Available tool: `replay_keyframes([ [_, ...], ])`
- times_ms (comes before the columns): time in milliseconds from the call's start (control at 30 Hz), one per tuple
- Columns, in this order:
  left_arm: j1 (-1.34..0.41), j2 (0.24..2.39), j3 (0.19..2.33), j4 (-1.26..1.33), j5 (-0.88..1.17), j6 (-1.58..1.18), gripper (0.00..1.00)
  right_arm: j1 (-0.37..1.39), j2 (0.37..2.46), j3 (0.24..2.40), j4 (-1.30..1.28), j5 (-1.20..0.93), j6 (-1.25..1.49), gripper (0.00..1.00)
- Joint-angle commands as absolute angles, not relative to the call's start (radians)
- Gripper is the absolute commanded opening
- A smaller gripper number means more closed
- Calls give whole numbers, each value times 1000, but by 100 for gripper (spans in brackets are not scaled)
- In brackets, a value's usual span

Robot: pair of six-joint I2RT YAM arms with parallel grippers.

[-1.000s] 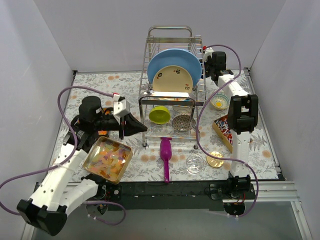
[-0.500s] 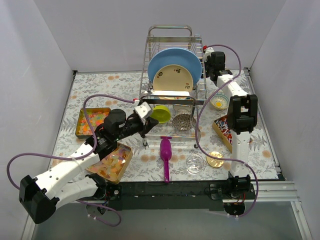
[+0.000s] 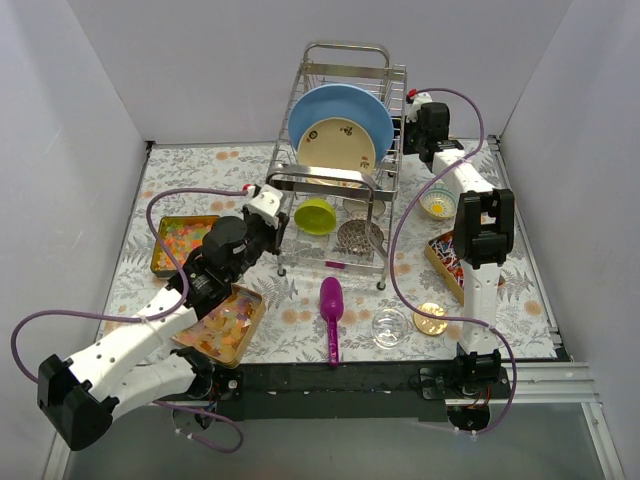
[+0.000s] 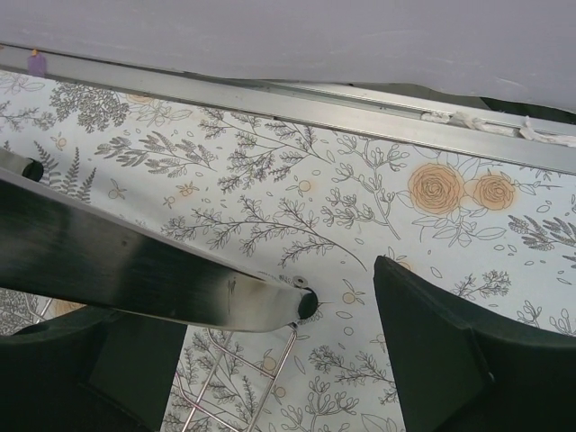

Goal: Pack the candies
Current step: Move the distractor to the center of the board.

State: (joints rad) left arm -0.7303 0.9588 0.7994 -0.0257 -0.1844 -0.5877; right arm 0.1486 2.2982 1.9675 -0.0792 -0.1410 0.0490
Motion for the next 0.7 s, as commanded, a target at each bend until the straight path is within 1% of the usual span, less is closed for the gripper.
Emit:
replay_keyframes([
  [0,-550,948,828,-97,-330,-636,14,156,2270,1974,-21,-52,41,86],
  [100,-435,997,825,-62,-334,-649,16,160,2253,1948,-21,-64,32,86],
  [333,-399,1117,779,200,-339,-603,16,163,2233,1931,-23,-60,20,86],
  [400,-350,1181,781,273,-341,-600,16,164,2233,1933,-23,-57,20,86],
  [533,-255,1284,828,310,-319,-624,16,167,2226,1921,-23,-54,11,86],
  [667,-187,1331,839,357,-288,-614,16,172,2217,1904,-25,-61,8,86],
])
